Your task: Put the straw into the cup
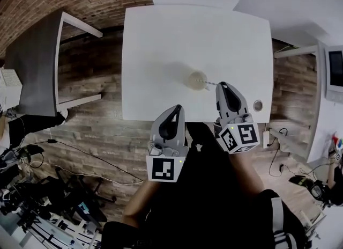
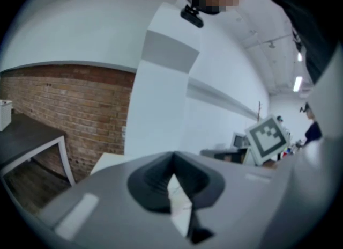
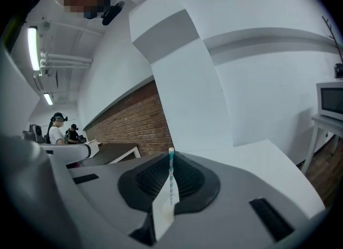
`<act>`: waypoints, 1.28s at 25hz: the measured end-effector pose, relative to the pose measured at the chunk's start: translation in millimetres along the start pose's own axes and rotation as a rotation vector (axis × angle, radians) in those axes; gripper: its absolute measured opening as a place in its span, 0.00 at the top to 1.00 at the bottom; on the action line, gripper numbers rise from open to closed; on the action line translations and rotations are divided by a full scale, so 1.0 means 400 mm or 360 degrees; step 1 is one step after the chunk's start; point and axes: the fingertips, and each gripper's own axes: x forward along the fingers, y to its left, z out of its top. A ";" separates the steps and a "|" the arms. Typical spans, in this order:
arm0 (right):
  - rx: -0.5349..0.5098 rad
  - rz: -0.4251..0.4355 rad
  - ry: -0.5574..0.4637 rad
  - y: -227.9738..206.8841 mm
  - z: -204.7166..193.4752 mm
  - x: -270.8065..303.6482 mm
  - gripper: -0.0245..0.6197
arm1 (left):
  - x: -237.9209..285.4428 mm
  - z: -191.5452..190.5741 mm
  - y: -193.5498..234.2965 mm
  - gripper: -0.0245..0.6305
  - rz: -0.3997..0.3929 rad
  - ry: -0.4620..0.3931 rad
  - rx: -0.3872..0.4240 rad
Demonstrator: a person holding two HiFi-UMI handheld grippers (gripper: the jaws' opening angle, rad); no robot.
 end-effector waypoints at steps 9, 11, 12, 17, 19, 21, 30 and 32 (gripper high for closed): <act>0.0078 -0.0089 0.0038 -0.039 -0.105 0.077 0.92 | 0.038 -0.088 0.028 0.96 -0.0068 0.0112 0.0014; 0.0102 -0.0108 0.0049 -0.050 -0.125 0.087 0.92 | 0.043 -0.107 0.028 0.96 -0.0084 0.0135 0.0011; 0.0111 -0.0114 0.0053 -0.055 -0.133 0.091 0.92 | 0.046 -0.115 0.028 0.96 -0.0094 0.0149 0.0017; 0.0159 -0.0143 0.0056 -0.084 -0.166 0.114 0.92 | 0.070 -0.134 0.029 0.96 -0.0123 0.0169 0.0039; 0.0180 -0.0153 0.0062 -0.095 -0.179 0.119 0.92 | 0.077 -0.142 0.026 0.96 -0.0122 0.0176 0.0027; 0.0197 -0.0160 0.0065 -0.105 -0.189 0.121 0.92 | 0.082 -0.151 0.019 0.96 -0.0121 0.0188 0.0014; 0.0224 -0.0162 0.0049 -0.115 -0.196 0.123 0.92 | 0.084 -0.164 0.003 0.96 -0.0142 0.0196 0.0005; 0.0229 -0.0162 0.0045 -0.117 -0.194 0.122 0.92 | 0.084 -0.166 0.000 0.96 -0.0144 0.0205 0.0009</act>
